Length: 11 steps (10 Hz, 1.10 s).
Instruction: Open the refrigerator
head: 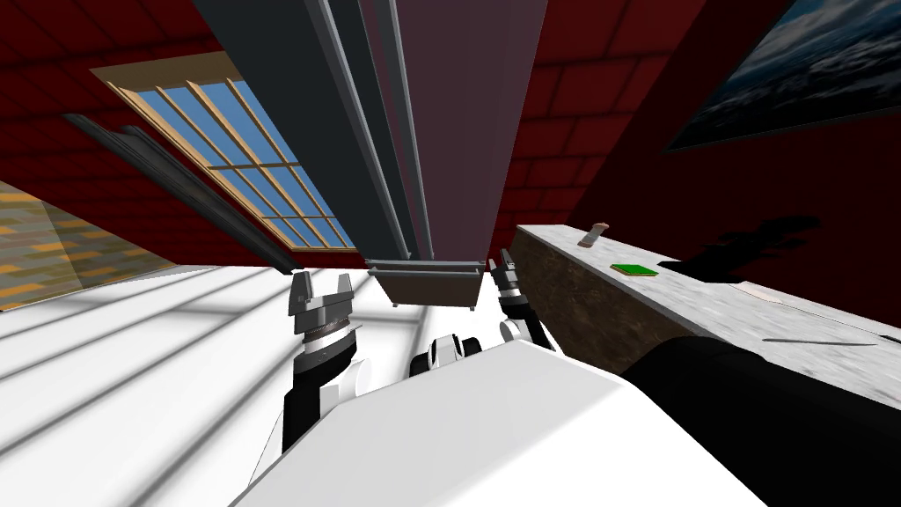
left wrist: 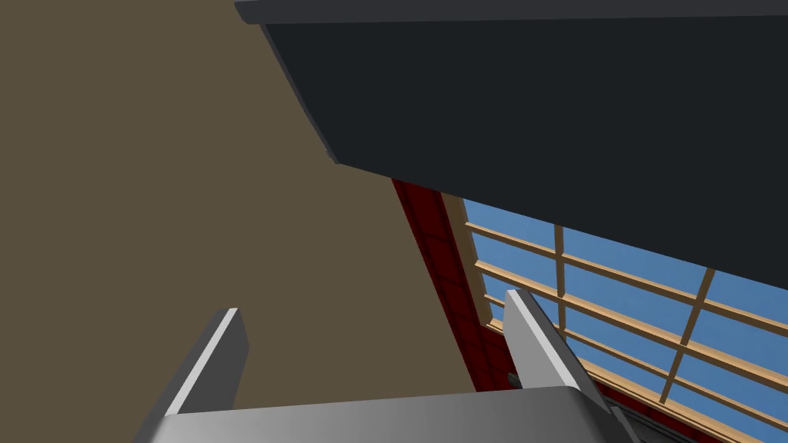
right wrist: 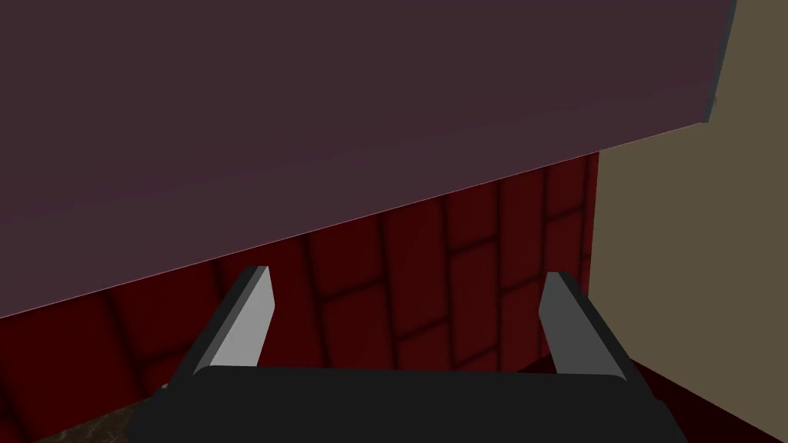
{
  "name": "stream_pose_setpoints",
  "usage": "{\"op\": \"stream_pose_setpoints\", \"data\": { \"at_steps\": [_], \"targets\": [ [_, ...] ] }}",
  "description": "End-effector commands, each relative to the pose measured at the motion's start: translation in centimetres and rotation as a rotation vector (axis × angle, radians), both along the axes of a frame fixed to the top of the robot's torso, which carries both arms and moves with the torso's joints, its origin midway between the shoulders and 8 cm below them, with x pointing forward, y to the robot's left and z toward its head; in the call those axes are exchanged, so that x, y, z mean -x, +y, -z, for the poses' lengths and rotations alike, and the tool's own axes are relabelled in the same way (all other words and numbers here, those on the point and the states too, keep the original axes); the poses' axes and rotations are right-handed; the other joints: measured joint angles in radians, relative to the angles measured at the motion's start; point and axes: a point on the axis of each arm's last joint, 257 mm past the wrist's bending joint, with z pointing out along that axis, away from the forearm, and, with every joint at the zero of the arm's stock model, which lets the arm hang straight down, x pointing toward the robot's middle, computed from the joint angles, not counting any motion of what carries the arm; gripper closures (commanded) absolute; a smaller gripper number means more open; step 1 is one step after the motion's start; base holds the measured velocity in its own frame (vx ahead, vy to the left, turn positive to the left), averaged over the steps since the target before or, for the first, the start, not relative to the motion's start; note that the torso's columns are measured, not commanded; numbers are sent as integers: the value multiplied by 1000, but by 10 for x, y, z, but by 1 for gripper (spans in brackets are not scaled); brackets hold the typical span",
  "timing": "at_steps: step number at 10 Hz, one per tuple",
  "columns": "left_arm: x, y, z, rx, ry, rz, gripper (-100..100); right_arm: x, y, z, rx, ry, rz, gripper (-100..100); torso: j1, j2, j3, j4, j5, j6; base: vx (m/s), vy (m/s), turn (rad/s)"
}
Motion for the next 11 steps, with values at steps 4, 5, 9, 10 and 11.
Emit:
{"op": "stream_pose_setpoints", "data": {
  "at_steps": [4,5,9,10,11],
  "targets": [
    [0,0,0,0,0,0,0,2,15,0,247,-22,46,-100,-2,3,0,2,-1,0,74,51,6],
    [0,0,0,0,0,0,0,2,15,0,255,-22,51,-100,-1,4,1,2,0,0,46,40,0],
    [0,0,0,0,0,0,0,3,23,2,389,-41,94,-100,0,1,-1,1,0,0,55,39,3],
    [0,0,0,0,0,0,0,4,27,4,443,-53,108,-100,-1,2,-1,1,0,0,70,48,4],
    [0,0,0,0,0,0,0,4,27,4,460,-53,119,-100,-1,2,-1,1,0,0,64,44,1]
  ]
}}
